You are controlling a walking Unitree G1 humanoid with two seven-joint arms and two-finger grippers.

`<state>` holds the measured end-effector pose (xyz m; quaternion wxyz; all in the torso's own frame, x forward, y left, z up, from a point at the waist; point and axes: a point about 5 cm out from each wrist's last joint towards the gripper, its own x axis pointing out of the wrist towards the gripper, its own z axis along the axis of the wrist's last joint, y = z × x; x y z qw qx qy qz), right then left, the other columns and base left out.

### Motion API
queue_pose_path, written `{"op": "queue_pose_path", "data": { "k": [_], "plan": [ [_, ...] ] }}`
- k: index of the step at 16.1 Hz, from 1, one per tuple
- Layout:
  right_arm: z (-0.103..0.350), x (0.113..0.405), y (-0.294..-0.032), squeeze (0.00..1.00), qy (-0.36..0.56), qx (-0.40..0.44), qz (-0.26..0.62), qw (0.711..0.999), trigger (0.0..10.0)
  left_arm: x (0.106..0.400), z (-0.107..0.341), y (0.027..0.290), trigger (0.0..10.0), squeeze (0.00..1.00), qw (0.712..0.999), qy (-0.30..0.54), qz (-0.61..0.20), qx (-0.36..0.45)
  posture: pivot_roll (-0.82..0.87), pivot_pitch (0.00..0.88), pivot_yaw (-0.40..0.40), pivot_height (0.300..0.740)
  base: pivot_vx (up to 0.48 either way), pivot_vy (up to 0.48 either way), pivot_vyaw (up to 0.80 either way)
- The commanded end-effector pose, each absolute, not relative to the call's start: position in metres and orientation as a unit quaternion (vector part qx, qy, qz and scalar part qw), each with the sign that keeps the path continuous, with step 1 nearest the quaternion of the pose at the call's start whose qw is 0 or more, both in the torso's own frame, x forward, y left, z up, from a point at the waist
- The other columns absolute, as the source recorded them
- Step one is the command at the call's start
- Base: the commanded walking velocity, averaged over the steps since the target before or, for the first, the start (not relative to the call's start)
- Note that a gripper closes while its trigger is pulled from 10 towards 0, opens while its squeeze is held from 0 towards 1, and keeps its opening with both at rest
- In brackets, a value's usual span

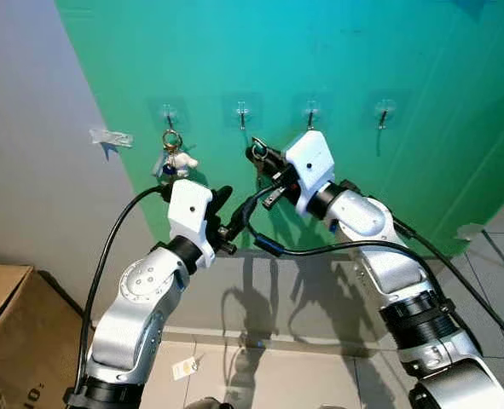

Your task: Hang keys on a hook

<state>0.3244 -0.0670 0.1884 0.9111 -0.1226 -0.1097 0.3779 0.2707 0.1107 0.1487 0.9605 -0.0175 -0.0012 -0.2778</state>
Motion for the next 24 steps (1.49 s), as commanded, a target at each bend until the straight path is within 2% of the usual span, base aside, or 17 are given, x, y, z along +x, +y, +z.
{"op": "queue_pose_path", "data": {
  "k": [1,4,9,12,13,14,16,19,20,21,24],
  "plan": [
    [0.194,0.323,-0.068,0.00,-0.118,-0.125,0.380,0.909,0.0,0.272,0.149,0.112,10.0,0.00,0.961,0.001,-0.278,-0.014,-0.10,0.000,0.082,0.740,0.000,0.000,0.00],
    [0.195,0.316,-0.064,0.00,-0.135,-0.189,0.412,0.881,0.0,0.271,0.147,0.113,10.0,0.00,0.961,0.003,-0.278,-0.010,-0.10,0.001,0.079,0.740,0.000,0.000,0.00],
    [0.202,0.306,-0.060,0.00,-0.151,-0.189,0.452,0.859,0.0,0.272,0.147,0.112,10.0,0.00,0.960,0.003,-0.279,-0.008,-0.11,0.006,0.081,0.740,0.000,0.000,0.00],
    [0.198,0.312,-0.058,0.00,-0.051,-0.016,0.449,0.892,0.0,0.271,0.147,0.111,10.0,0.00,0.959,0.004,-0.282,-0.008,-0.10,0.009,0.080,0.740,0.000,0.000,0.00],
    [0.188,0.319,-0.059,0.00,0.048,0.127,0.417,0.899,0.0,0.270,0.147,0.111,10.0,0.00,0.959,0.005,-0.282,-0.008,-0.10,0.010,0.079,0.740,0.000,0.000,0.00],
    [0.180,0.322,-0.058,0.00,0.103,0.206,0.396,0.889,0.0,0.270,0.146,0.112,10.0,0.00,0.959,0.006,-0.282,-0.008,-0.10,0.011,0.077,0.740,0.000,0.000,0.00],
    [0.151,0.318,-0.059,0.00,0.166,0.235,0.360,0.888,0.0,0.269,0.145,0.113,10.0,0.00,0.960,0.009,-0.281,-0.010,-0.09,0.012,0.077,0.740,0.000,0.000,0.00],
    [0.148,0.314,-0.062,0.00,0.168,0.185,0.353,0.902,0.0,0.268,0.146,0.113,10.0,0.00,0.959,0.010,-0.282,-0.009,-0.09,0.015,0.077,0.740,0.000,0.000,0.00],
    [0.153,0.316,-0.066,0.00,0.134,0.111,0.346,0.922,0.0,0.269,0.146,0.113,10.0,0.00,0.959,0.009,-0.282,-0.007,-0.10,0.015,0.079,0.740,0.000,0.000,0.00],
    [0.162,0.318,-0.070,0.00,0.066,-0.015,0.337,0.939,0.0,0.271,0.148,0.112,10.0,0.00,0.959,0.007,-0.284,-0.006,-0.10,0.014,0.084,0.740,0.000,0.000,0.00],
    [0.179,0.325,-0.075,0.00,-0.011,-0.110,0.308,0.945,0.0,0.273,0.154,0.102,10.0,0.00,0.948,0.016,-0.316,-0.040,-0.11,0.013,0.094,0.740,0.000,0.000,0.00]
  ]
}}
